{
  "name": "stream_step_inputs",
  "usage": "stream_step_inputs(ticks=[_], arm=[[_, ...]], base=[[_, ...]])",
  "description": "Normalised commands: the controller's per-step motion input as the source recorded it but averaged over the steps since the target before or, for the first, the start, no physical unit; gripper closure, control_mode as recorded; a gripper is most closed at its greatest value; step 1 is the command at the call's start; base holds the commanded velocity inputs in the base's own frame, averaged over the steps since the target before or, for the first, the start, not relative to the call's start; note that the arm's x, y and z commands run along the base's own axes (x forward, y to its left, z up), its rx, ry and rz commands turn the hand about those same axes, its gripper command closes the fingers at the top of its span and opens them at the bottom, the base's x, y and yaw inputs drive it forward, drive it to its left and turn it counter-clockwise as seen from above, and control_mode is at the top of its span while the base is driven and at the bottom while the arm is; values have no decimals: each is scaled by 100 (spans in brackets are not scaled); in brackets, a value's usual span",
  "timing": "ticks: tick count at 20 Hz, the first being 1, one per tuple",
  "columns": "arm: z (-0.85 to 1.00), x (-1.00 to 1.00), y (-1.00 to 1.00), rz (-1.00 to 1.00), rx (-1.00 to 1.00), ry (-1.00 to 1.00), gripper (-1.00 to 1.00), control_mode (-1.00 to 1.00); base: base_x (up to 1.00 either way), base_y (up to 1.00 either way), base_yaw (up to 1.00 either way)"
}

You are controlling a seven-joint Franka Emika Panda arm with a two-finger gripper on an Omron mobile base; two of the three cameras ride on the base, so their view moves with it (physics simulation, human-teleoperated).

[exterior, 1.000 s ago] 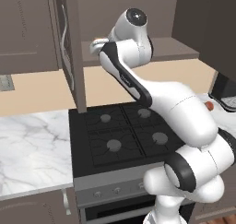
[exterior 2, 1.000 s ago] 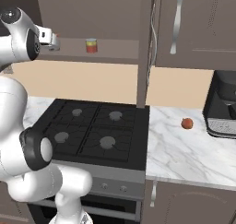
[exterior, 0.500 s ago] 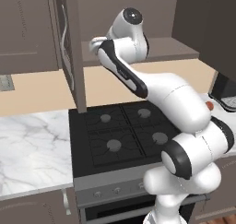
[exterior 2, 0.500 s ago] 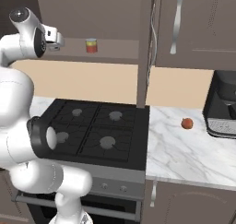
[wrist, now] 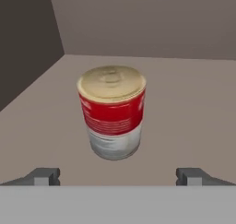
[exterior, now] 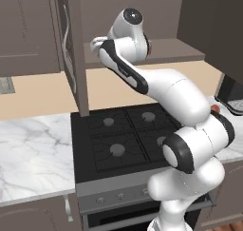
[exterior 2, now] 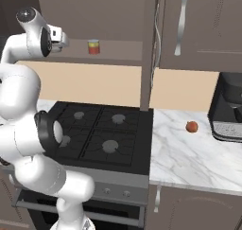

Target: Restock the canned food cabinet by taking the new fresh canned food from the counter and placing it in the cabinet. Then, take the old canned food from the cabinet and place it on the counter.

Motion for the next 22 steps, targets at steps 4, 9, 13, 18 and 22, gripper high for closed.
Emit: stream_step_inputs(ticks=[4, 9, 13, 18, 22], arm=[[-7, 20, 13, 0, 0, 0, -100, -100], [-8, 23, 13, 0, 0, 0, -100, -100], [-8, 28, 10, 0, 0, 0, -100, -100], [-10, 25, 6, 0, 0, 0, -100, -100], [-10, 19, 2, 0, 0, 0, -100, -100]], base=[[0, 0, 0], [0, 0, 0], [0, 0, 0], [0, 0, 0], [0, 0, 0]])
